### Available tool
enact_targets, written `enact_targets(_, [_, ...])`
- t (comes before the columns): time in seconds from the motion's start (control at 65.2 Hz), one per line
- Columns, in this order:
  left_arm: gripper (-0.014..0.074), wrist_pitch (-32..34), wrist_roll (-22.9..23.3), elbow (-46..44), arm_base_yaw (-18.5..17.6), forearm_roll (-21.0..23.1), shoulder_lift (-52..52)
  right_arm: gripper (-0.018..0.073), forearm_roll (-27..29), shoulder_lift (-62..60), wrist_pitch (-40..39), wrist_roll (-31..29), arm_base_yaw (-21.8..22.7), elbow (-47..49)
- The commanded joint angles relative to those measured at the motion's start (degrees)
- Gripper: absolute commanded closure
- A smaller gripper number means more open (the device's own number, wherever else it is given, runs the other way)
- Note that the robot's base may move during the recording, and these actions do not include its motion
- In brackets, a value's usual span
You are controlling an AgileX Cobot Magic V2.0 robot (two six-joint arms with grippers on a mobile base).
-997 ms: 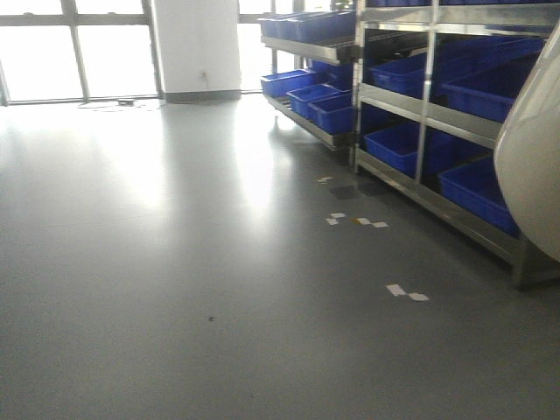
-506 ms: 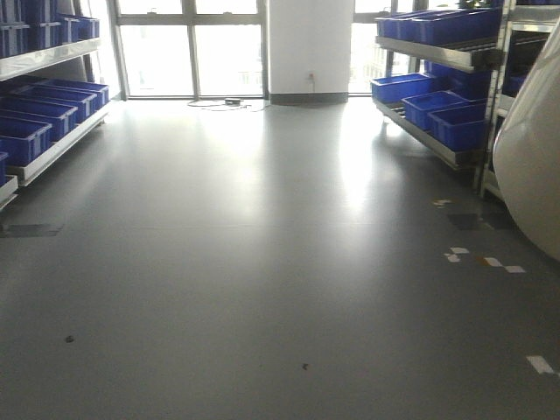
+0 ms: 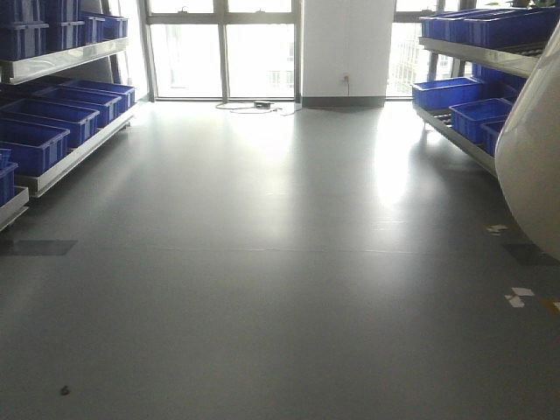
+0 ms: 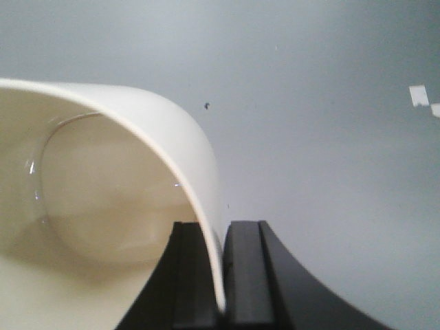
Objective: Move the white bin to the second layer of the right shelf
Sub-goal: 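Turn and drive the base toward the blue-crate roller shelf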
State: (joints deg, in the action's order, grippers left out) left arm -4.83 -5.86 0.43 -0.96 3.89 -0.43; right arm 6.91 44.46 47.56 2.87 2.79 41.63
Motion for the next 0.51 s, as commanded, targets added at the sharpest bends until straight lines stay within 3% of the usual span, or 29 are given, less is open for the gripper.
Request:
enact_targets(0.0, [0.0512, 4.8, 0.1, 2.1, 0.0, 0.3, -0.8, 0.0506, 0.5, -0.5, -4.3, -0.2, 0.3, 1.6])
enact_targets(0.491, [0.0512, 4.8, 0.1, 2.1, 0.0, 0.3, -0.8, 0.0506, 0.5, -0.5, -4.3, -0.2, 0.3, 1.6])
